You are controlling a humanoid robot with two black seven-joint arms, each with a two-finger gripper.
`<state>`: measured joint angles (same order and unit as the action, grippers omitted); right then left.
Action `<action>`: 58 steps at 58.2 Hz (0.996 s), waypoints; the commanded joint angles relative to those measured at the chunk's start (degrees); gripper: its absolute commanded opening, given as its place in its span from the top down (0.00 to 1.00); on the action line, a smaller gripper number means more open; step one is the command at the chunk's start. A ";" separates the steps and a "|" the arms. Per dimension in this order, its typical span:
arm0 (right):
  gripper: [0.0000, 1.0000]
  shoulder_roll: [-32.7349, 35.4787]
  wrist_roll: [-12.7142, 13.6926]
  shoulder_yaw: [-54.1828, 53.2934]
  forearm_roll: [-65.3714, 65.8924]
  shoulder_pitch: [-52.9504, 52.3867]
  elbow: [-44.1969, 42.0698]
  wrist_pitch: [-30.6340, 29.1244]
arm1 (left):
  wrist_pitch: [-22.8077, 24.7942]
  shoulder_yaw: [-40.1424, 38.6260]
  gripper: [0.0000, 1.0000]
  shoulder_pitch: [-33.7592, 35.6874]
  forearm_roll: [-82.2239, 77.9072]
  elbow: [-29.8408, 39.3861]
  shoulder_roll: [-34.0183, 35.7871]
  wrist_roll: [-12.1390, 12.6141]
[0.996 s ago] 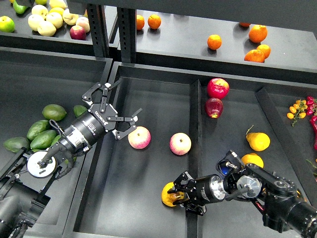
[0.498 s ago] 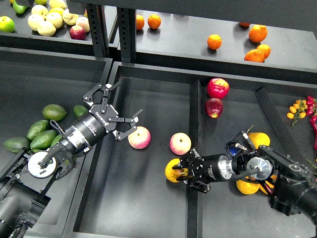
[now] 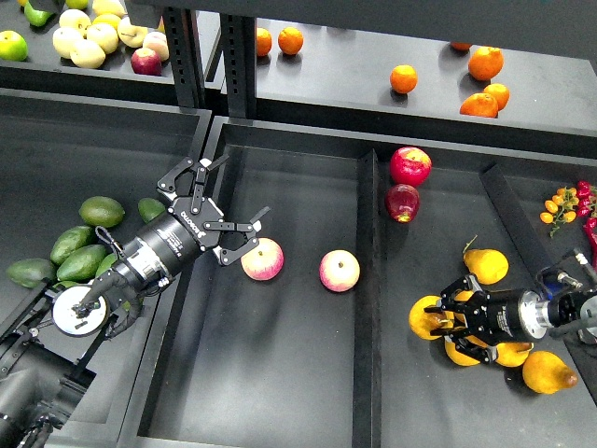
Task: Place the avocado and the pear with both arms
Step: 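Carry the pear with the right gripper into the bin of pears, then lower the pear and open the right gripper to release it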
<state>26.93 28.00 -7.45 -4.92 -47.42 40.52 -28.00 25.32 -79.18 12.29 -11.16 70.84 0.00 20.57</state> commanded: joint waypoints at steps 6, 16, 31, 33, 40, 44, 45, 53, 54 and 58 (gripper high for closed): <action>0.68 0.14 0.00 2.79 -1.15 3.21 0.35 0.00 | -0.09 -0.01 0.01 0.02 0.00 0.00 0.00 0.00; 0.67 -0.65 0.00 4.02 -1.67 4.88 0.35 0.00 | -0.09 0.08 0.01 0.02 -0.18 0.00 0.00 0.08; 0.65 -2.41 0.00 3.93 -2.03 7.16 0.26 0.00 | -0.18 0.52 0.01 0.02 -0.18 -0.09 0.00 0.09; 0.64 -2.67 0.00 3.85 -2.03 7.34 0.26 0.00 | -0.18 0.52 0.01 0.02 -0.18 -0.09 0.00 0.09; 0.56 -3.64 0.00 3.58 -1.85 8.13 -0.44 0.00 | -0.18 0.61 0.01 0.02 -0.26 0.00 0.00 0.09; 0.54 -3.73 0.00 3.58 -1.85 8.13 -0.44 0.00 | -0.18 0.61 0.01 0.02 -0.26 0.00 0.00 0.09; 0.54 -3.73 0.00 3.58 -1.85 8.22 -0.44 0.00 | -0.27 0.61 0.01 0.02 -0.26 0.00 0.00 0.09; 0.47 -3.73 0.00 3.50 -1.76 8.22 -0.44 0.00 | -0.27 0.61 0.01 0.02 -0.26 0.00 0.00 0.09; 0.45 -3.73 0.00 3.32 -1.76 8.31 -0.44 0.00 | -0.27 0.61 0.01 0.02 -0.26 0.00 0.00 0.09; 0.37 -3.73 0.00 2.97 -1.67 8.48 -0.44 0.00 | -0.27 0.61 0.01 0.02 -0.26 0.00 0.00 0.09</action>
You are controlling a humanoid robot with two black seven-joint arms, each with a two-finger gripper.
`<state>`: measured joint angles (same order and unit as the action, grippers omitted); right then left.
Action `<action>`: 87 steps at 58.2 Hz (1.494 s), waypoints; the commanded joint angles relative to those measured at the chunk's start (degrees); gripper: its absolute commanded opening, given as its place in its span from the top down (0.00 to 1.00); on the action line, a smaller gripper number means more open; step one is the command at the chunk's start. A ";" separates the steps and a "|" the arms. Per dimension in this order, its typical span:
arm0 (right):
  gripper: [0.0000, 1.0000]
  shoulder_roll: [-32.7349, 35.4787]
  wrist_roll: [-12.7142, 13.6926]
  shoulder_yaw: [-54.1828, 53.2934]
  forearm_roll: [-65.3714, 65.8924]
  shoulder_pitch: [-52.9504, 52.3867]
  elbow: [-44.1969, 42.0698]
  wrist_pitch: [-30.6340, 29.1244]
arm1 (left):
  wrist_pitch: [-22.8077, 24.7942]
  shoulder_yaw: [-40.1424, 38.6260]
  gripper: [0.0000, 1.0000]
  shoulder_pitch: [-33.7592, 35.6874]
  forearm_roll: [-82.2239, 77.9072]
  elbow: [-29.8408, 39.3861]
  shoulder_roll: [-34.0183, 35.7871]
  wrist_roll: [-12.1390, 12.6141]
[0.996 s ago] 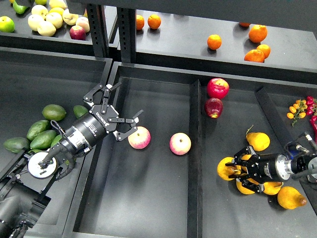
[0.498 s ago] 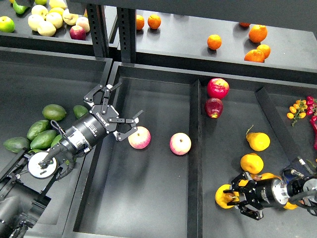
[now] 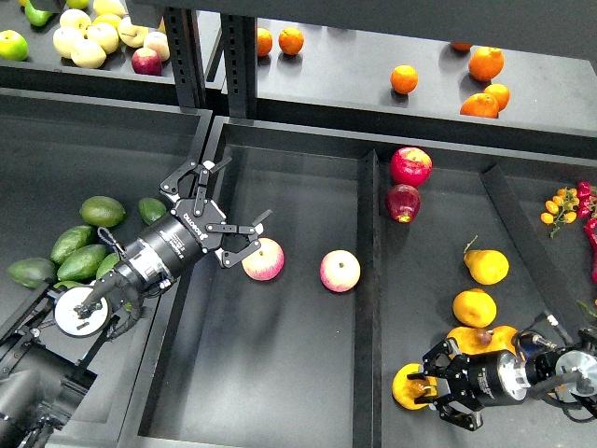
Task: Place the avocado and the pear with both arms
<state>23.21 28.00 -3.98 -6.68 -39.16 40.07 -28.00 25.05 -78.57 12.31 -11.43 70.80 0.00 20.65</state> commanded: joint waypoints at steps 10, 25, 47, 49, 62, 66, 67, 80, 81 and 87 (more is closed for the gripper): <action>0.03 0.61 0.00 -0.94 0.53 0.05 0.27 0.00 | 0.00 -0.09 0.01 0.00 0.00 0.04 0.00 0.00; 0.01 5.00 0.00 -4.81 -0.27 -0.48 2.64 0.00 | 0.00 0.00 0.01 0.00 0.00 0.04 0.00 0.00; 0.01 6.59 0.00 -25.45 -10.02 -1.10 1.06 0.00 | -0.09 -0.09 0.01 0.00 0.00 0.04 0.00 -0.09; 0.01 6.24 0.00 -27.30 -10.64 -1.10 0.71 0.00 | -0.09 -0.09 0.01 0.00 0.00 0.04 0.00 -0.09; 0.01 3.52 0.00 -38.64 -11.25 -1.01 0.53 0.00 | -0.09 -0.27 0.01 -0.09 0.09 0.22 0.00 -0.53; 0.01 1.49 0.00 -40.93 -11.34 -0.92 0.18 0.00 | -0.09 -0.09 0.01 -0.09 0.09 0.48 0.00 -0.53; 0.01 0.53 0.00 -41.89 -11.43 -0.83 0.09 0.00 | -0.09 -0.09 0.01 -0.09 0.09 0.57 0.00 -0.53; 0.01 -14.47 0.00 -57.87 -11.08 2.24 0.09 0.00 | 0.00 -0.53 0.01 -0.09 0.27 1.27 0.00 -0.70; 0.01 -15.46 0.00 -58.68 -10.99 2.24 0.09 0.00 | 0.00 -0.62 0.01 -0.09 0.27 1.27 0.00 -0.70; 0.01 -19.86 0.00 -61.76 -10.90 3.38 0.09 0.00 | 0.00 -0.88 0.01 -0.09 0.27 1.36 0.00 -0.79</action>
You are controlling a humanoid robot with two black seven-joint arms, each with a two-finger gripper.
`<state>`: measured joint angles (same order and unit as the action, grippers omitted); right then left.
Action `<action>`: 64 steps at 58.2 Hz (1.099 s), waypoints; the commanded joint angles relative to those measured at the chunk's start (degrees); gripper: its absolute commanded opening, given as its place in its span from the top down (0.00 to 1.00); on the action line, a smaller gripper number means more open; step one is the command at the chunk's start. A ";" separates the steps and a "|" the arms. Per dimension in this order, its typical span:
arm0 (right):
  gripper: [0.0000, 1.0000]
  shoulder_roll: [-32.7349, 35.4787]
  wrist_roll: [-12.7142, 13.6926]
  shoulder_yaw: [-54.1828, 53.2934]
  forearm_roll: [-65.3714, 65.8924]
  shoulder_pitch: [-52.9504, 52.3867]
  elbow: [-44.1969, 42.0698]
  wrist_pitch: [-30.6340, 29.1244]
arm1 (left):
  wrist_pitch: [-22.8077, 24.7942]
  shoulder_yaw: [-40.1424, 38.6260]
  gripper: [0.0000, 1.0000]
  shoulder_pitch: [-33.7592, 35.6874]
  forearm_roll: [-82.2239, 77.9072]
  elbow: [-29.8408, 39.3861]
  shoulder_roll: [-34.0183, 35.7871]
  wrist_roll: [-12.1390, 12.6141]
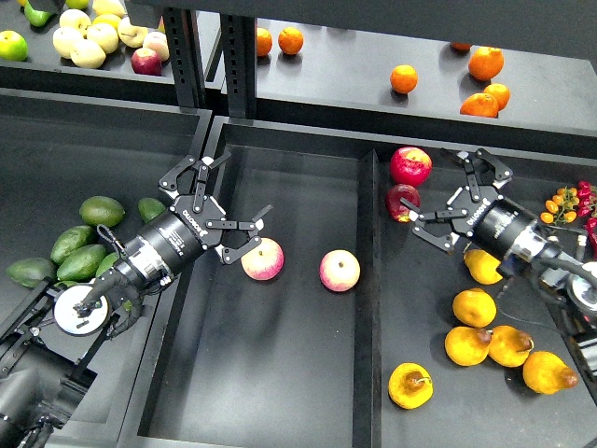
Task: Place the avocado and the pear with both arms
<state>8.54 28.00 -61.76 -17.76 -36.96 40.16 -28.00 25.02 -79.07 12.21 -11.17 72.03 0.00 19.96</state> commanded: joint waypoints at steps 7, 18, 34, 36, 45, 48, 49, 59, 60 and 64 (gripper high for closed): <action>0.01 -8.54 0.00 -5.74 0.36 2.33 0.01 0.00 | 0.56 -0.82 0.01 0.00 0.09 0.13 0.00 -0.27; 0.01 -8.54 -2.23 -11.36 0.36 4.79 0.45 0.00 | 0.64 -0.91 0.01 0.00 0.27 0.13 0.00 -1.42; 0.01 -8.54 -15.61 -12.33 7.37 5.93 0.97 0.00 | 0.64 -0.82 0.01 -0.08 0.53 0.92 0.00 -2.30; 0.01 -8.54 -15.61 -12.59 11.14 6.72 1.32 0.00 | 0.64 -0.82 0.01 -0.08 0.53 0.92 0.00 -2.30; 0.00 -8.54 -15.70 -14.35 18.46 11.63 5.45 0.00 | 0.64 -0.82 0.01 -0.08 2.29 1.88 0.00 -2.47; 0.00 -8.54 -15.61 -14.35 18.55 12.96 6.16 0.00 | 0.64 -0.82 0.01 -0.35 2.38 2.15 0.00 -3.00; 0.00 -8.54 -15.69 -14.44 18.55 13.48 6.42 0.00 | 0.64 -0.82 0.01 -0.52 2.38 2.32 0.00 -3.17; 0.01 -8.54 -15.61 -14.35 19.69 17.71 9.50 0.00 | 0.73 -0.29 0.01 -2.19 2.47 3.12 0.00 -3.61; 0.01 -8.54 -15.61 -14.35 20.13 18.14 9.67 0.00 | 0.73 -0.20 0.01 -2.19 2.47 3.12 0.00 -3.61; 0.00 -8.54 -15.52 -14.35 21.54 19.29 10.47 0.00 | 0.73 -0.12 0.01 -2.28 2.56 3.12 0.00 -3.70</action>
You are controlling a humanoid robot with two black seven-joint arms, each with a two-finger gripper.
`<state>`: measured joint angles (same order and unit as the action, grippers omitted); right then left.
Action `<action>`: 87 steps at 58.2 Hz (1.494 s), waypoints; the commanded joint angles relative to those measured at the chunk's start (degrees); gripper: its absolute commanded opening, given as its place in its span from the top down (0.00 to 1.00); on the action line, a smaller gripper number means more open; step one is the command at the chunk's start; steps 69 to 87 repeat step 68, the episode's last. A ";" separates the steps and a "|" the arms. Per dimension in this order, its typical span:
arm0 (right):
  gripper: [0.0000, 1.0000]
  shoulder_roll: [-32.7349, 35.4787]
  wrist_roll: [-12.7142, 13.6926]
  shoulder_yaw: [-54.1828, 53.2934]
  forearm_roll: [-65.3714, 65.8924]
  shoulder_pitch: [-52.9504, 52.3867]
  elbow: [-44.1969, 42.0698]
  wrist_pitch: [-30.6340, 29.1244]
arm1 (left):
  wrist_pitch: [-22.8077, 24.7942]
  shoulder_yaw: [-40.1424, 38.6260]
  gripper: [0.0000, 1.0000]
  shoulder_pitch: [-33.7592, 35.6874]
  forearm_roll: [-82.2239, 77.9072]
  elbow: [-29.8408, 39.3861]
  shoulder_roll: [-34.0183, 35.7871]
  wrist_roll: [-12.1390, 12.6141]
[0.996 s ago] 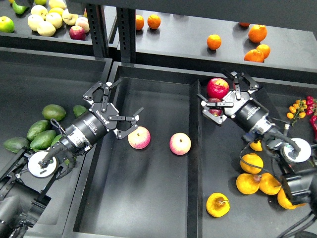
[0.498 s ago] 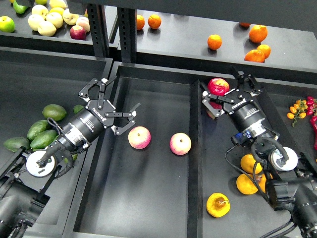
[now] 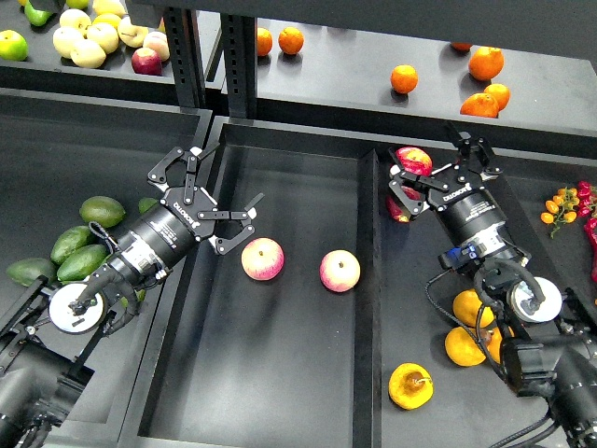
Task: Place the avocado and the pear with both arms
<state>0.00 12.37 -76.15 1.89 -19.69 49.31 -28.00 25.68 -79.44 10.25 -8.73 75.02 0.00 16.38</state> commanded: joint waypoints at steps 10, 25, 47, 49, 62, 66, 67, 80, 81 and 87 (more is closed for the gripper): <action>0.00 0.00 0.11 0.04 2.77 3.52 4.04 0.00 | 0.16 0.52 0.01 -0.23 0.12 0.65 0.00 -1.34; 0.00 0.00 0.29 -0.40 4.88 4.04 6.06 0.00 | 0.08 0.87 0.01 -0.15 0.12 1.00 0.00 -1.96; 0.01 0.00 0.38 -1.11 4.88 3.34 6.76 0.00 | -0.80 0.87 0.01 3.63 0.03 -0.49 0.00 -1.96; 0.00 0.00 0.38 -1.19 4.88 3.08 6.67 0.00 | -0.80 0.87 0.01 3.81 0.03 -0.49 0.00 -1.96; 0.00 0.00 0.38 -1.37 4.88 2.37 6.50 0.00 | -0.98 0.87 0.01 4.51 0.03 -0.58 0.00 -1.96; 0.00 0.00 0.38 -1.55 4.88 2.29 6.41 0.00 | -0.98 0.87 0.01 4.51 0.03 -0.58 0.00 -1.96; 0.00 0.00 0.38 -1.72 4.88 2.20 6.41 0.00 | -0.98 0.87 0.01 4.51 0.03 -0.58 0.00 -1.96; 0.00 0.00 0.38 -1.81 4.88 2.20 6.41 0.00 | -0.98 0.87 0.01 4.51 0.03 -0.58 0.00 -1.96; 0.00 0.00 0.38 -1.81 4.88 2.20 6.41 0.00 | -0.98 0.87 0.01 4.51 0.03 -0.58 0.00 -1.96; 0.00 0.00 0.38 -1.81 4.88 2.20 6.41 0.00 | -0.98 0.87 0.01 4.51 0.03 -0.58 0.00 -1.96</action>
